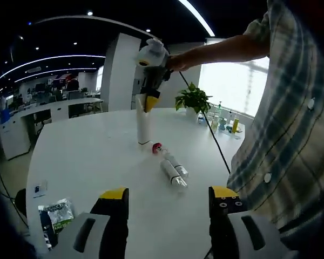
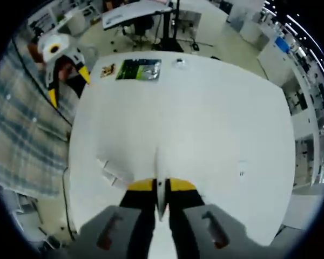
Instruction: Arrange the skincare products in the storage area until every visible bottle or jar stands upright without overlapping.
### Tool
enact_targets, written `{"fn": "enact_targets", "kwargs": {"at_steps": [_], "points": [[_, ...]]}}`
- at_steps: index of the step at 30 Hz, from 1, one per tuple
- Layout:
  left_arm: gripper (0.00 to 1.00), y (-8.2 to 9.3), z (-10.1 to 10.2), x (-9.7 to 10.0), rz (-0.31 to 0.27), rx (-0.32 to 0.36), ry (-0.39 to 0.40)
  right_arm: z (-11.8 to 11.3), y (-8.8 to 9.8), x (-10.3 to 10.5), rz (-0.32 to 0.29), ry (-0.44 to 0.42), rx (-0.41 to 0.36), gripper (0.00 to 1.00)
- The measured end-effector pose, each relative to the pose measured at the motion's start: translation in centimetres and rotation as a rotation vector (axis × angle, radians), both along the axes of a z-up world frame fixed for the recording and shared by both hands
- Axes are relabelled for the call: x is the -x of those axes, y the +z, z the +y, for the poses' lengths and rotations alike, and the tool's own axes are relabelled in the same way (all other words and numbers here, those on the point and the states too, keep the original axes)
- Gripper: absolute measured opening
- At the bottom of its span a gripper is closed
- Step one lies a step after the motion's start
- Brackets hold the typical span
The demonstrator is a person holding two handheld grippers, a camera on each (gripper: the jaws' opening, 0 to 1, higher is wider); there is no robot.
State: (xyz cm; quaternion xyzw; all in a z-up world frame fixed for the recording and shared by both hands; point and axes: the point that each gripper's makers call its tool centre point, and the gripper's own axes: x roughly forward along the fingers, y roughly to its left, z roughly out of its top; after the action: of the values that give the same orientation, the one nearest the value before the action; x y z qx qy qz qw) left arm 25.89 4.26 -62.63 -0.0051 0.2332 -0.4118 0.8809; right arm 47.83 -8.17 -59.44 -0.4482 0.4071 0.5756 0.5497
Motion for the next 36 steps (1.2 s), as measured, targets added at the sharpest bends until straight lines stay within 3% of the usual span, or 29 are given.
{"fn": "enact_targets", "kwargs": {"at_steps": [5, 8, 17, 23, 28, 36], "points": [[0.6, 0.1, 0.2, -0.3, -0.002, 0.0, 0.008, -0.3, -1.2, -1.3, 0.014, -0.031, -0.012, 0.05], [0.59, -0.1, 0.4, -0.1, -0.024, -0.048, -0.02, -0.5, -1.7, -2.0, 0.011, -0.034, -0.005, 0.05], [0.6, -0.4, 1.0, -0.1, -0.001, -0.059, -0.013, -1.2, -2.1, -4.6, 0.01, -0.078, -0.013, 0.05], [0.6, -0.7, 1.2, -0.3, 0.009, -0.063, -0.005, -1.6, -2.4, -5.2, 0.008, -0.085, -0.005, 0.06], [0.59, 0.4, 1.8, -1.3, -0.013, -0.066, 0.017, -1.5, -2.6, -5.6, 0.01, -0.078, -0.017, 0.06], [0.59, 0.5, 3.0, -1.6, -0.023, -0.09, 0.031, -1.7, -3.1, -6.0, 0.013, -0.075, -0.018, 0.06]]}}
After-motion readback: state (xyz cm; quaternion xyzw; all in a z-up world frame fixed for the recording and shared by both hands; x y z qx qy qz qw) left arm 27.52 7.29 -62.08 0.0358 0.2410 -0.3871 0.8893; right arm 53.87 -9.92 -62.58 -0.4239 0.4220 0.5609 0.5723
